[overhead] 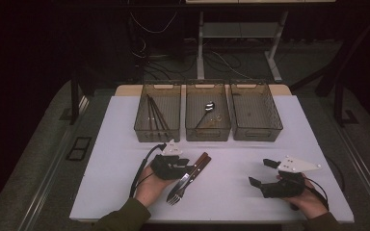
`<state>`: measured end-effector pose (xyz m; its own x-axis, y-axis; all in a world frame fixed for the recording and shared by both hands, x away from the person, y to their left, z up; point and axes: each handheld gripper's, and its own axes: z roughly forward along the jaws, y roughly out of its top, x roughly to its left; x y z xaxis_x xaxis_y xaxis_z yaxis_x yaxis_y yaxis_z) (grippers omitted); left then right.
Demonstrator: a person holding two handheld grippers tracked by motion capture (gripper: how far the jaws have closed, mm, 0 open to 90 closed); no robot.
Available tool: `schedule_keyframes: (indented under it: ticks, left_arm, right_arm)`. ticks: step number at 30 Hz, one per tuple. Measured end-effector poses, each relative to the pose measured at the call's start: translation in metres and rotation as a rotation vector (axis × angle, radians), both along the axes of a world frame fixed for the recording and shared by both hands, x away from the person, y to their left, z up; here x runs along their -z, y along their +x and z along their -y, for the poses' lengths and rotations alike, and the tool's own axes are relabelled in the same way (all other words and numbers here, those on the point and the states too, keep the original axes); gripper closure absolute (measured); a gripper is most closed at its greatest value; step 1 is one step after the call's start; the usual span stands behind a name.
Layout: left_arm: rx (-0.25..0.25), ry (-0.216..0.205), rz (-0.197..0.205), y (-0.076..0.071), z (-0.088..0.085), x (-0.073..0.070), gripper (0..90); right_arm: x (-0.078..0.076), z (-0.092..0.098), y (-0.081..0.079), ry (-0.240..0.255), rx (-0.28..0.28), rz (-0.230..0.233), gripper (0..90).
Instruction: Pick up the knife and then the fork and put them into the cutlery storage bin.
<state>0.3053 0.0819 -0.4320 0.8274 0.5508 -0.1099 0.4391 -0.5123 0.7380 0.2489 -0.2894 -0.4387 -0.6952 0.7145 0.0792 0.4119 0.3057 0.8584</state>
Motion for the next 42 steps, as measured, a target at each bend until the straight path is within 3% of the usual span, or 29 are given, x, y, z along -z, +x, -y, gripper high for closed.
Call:
schedule_keyframes:
  ticks: [10, 19, 33, 42]
  left_arm:
    - [0.007, 0.057, -0.01, -0.002, 0.008, 0.008, 70.3]
    - [0.013, 0.077, -0.018, -0.001, 0.01, 0.011, 73.2]
    - [0.002, 0.14, 0.038, 0.003, 0.007, 0.013, 73.6]
    - [-0.019, 0.125, 0.042, 0.001, 0.007, 0.016, 73.8]
  right_arm:
    - [0.0, 0.001, 0.0, -0.001, 0.002, 0.004, 12.7]
    - [0.0, 0.001, 0.0, -0.001, 0.003, 0.005, 12.7]
    - [-0.001, 0.002, 0.0, 0.002, 0.003, 0.009, 12.7]
    - [0.0, 0.001, 0.0, -0.002, 0.003, 0.006, 12.7]
